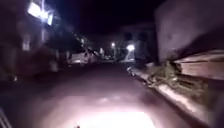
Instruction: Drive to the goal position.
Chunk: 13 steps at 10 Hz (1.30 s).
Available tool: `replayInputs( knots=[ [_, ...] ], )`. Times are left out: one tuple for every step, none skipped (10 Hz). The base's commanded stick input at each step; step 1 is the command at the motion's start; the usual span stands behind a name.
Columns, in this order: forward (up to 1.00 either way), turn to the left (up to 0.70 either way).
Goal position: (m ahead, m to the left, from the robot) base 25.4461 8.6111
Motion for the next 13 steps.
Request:
replayInputs(
  knots=[
    [1.0, 0.0],
    [1.0, 0.0],
    [1.0, 0.0],
    [1.0, 0.0],
    [1.0, 0.0],
    [1.0, 0.0],
    [1.0, 0.0],
    [1.0, 0.0],
    [1.0, 0.0],
    [1.0, 0.0],
    [1.0, 0.0],
    [1.0, 0.0],
    [1.0, 0.0]
  ],
)
